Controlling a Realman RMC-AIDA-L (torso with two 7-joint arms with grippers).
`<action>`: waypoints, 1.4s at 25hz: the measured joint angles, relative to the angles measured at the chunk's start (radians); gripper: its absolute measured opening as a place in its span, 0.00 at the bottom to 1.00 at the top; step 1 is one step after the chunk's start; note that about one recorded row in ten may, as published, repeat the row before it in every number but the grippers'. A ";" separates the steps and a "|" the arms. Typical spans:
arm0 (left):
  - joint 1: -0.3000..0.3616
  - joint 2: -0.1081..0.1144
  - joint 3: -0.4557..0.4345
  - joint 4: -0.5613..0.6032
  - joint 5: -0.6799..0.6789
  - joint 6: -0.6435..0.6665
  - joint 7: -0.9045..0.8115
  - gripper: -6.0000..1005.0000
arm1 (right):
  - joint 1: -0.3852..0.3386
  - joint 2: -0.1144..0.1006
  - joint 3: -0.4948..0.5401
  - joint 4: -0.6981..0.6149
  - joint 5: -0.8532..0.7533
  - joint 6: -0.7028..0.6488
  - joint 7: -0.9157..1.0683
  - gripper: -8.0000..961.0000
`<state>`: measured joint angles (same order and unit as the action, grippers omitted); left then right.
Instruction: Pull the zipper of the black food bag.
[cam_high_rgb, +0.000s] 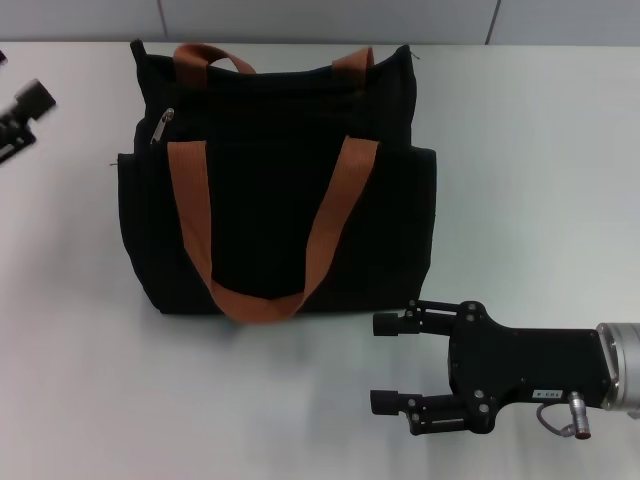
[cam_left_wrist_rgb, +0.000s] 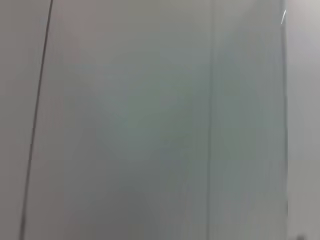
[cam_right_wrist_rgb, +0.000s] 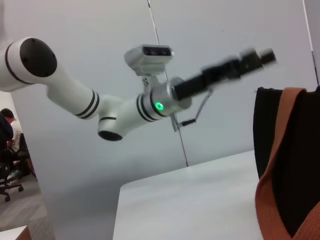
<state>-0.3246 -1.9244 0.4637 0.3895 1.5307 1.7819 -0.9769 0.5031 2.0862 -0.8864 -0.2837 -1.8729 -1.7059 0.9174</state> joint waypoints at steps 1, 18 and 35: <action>0.000 0.000 0.000 0.000 0.000 0.000 0.000 0.78 | 0.000 0.000 0.000 0.000 0.000 0.000 0.000 0.81; -0.122 -0.028 0.008 0.076 0.360 -0.219 0.060 0.77 | -0.001 0.002 0.000 0.014 0.003 -0.004 0.008 0.81; -0.122 -0.079 -0.002 0.154 0.315 -0.276 0.160 0.75 | 0.005 0.001 0.001 0.014 0.030 -0.022 0.009 0.81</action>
<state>-0.4470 -2.0034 0.4617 0.5438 1.8457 1.5056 -0.8173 0.5085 2.0869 -0.8851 -0.2699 -1.8431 -1.7275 0.9266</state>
